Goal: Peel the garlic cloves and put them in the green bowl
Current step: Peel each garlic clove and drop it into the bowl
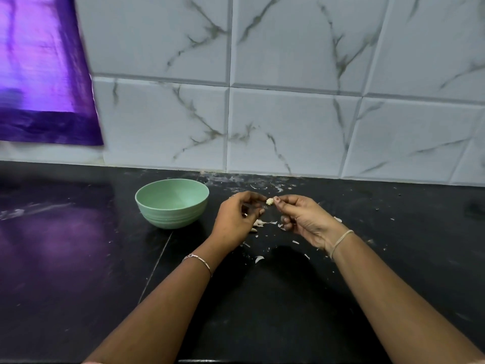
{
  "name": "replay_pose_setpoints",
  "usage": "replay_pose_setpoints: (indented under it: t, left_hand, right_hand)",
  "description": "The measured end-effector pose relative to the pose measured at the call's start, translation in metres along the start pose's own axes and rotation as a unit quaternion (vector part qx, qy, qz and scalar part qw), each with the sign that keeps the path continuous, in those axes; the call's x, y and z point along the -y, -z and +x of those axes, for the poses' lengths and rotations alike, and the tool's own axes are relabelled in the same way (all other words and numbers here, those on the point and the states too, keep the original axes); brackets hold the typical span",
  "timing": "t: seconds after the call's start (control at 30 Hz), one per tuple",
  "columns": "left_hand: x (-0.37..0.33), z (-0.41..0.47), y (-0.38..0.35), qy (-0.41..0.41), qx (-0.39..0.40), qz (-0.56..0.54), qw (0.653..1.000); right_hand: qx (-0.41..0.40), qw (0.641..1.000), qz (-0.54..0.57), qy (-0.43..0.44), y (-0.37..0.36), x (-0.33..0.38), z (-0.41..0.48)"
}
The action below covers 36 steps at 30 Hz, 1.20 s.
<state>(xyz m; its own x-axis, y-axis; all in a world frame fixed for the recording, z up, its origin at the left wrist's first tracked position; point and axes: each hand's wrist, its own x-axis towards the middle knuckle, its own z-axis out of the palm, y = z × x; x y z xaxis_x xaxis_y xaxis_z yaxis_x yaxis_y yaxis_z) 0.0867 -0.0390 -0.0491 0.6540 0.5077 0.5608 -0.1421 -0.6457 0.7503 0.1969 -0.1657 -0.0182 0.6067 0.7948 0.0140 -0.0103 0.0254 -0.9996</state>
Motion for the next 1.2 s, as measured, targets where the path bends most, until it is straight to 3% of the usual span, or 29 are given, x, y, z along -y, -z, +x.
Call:
replay_pose_setpoints:
  t: [0.27,0.4,0.53,0.9,1.2]
  left_hand:
    - [-0.016,0.017,-0.02,0.062,0.015,-0.104,0.993]
    - [-0.022,0.016,-0.034,0.14,0.036,-0.19,0.971]
    - [-0.024,0.02,-0.042,0.21,0.027,-0.252,0.944]
    - [-0.015,0.018,-0.05,0.199,0.022,-0.249,0.948]
    - [-0.017,0.018,-0.054,0.202,-0.037,-0.253,0.945]
  right_hand:
    - [-0.068,0.997,-0.003,0.023,0.01,-0.001,0.003]
    - [-0.134,0.989,-0.033,0.043,0.014,-0.01,0.004]
    - [-0.195,0.971,-0.067,0.118,0.019,-0.011,0.008]
    - [-0.194,0.971,-0.064,0.125,0.016,-0.02,0.015]
    - [-0.195,0.968,-0.085,0.134,0.011,-0.019,0.011]
